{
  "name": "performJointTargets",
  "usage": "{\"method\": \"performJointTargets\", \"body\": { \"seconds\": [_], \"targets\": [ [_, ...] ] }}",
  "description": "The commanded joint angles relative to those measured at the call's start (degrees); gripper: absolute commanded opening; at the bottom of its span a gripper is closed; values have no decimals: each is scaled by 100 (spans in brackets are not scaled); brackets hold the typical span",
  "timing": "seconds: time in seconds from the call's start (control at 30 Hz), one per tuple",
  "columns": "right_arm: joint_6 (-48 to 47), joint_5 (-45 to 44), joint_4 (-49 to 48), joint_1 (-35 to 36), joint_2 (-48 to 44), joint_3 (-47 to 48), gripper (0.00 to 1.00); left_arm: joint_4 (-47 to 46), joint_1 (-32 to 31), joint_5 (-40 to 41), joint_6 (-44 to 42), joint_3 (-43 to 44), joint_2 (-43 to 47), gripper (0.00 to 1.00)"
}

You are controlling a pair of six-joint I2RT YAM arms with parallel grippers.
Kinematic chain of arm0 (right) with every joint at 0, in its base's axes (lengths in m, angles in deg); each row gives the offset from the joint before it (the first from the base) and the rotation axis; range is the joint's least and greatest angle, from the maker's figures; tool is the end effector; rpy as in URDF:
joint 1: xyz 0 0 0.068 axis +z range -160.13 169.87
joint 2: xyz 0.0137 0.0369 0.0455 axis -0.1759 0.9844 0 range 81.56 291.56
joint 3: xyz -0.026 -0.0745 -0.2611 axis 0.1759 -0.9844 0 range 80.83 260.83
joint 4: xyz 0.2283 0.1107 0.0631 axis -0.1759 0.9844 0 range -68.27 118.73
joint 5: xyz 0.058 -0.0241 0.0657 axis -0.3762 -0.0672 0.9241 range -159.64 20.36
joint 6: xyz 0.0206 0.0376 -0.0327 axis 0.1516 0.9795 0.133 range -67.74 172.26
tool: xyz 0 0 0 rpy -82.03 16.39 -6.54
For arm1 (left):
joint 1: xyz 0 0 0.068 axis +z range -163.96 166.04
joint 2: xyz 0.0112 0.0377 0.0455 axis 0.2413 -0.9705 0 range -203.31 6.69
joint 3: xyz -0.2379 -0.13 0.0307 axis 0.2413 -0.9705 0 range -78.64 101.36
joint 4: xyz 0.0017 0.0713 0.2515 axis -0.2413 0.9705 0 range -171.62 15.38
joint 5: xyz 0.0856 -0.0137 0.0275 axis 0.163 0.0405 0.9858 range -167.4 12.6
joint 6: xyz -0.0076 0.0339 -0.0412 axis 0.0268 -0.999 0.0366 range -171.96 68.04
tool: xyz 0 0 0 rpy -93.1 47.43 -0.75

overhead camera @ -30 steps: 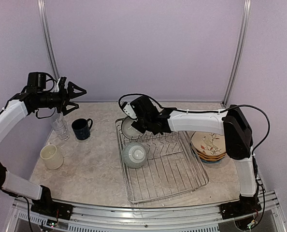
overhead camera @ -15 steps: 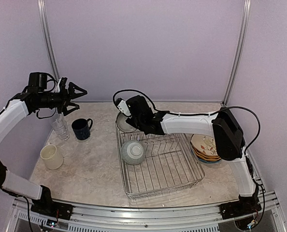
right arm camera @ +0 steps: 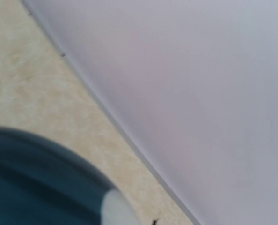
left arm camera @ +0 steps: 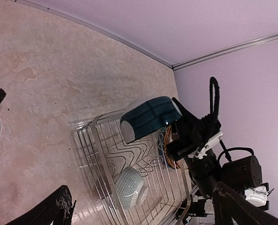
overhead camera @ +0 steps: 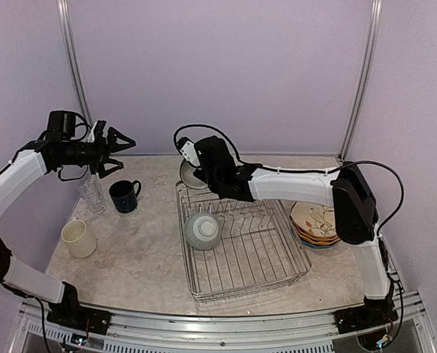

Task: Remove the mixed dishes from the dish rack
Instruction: Grab the bowl from the dish rack, then place the bowl at the corner of the board.

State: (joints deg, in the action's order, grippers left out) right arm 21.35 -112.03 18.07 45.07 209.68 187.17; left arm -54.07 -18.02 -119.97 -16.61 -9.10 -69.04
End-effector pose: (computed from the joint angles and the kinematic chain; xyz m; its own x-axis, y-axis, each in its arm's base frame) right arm 0.3210 0.4199 0.2548 -0.0285 -0.7059 -0.7077 -0.2977 0.6819 -0.6682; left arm 0.2858 -0.0444 0.3469 -0.8067 -0.3700 -0.4608 0.1796 0.5894 -0.7877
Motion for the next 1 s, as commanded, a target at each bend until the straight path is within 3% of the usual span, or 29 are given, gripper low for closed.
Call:
{"method": "performJointTargets", "body": {
  "seconds": [0.0,0.17,0.3,0.4,0.47,0.53,0.67,0.8,0.97],
  "targets": [
    [648,-322,-388,-59,-1058,-97,0,65,-29,-140,-99,133,-134,99],
    [1320,-314,-381,-269,-1811,-697,0,119,-20,-66,-122,150,-159,99],
    [2443,-326,189,-836,-2380,-1292,0,68,-41,-152,-89,132,-163,99],
    [3992,618,1228,-1780,-2628,-1503,0,67,-43,-172,-54,130,-192,99],
    [4596,1556,1305,-2381,-2771,-1881,0,35,-51,-283,-2,131,-225,99],
    [5001,1912,1282,-2808,-2817,-2209,0,-2,-67,-316,15,114,-240,99],
    [5472,1797,1743,-3396,-2513,-2340,0,57,-95,-197,-38,125,-228,99],
    [5657,2443,2607,-3888,-1782,-1731,0,62,-117,-212,-30,130,-229,99],
    [5578,2356,3282,-4092,-1096,-1011,0,170,-131,-96,-84,181,-204,99]
  ]
}}
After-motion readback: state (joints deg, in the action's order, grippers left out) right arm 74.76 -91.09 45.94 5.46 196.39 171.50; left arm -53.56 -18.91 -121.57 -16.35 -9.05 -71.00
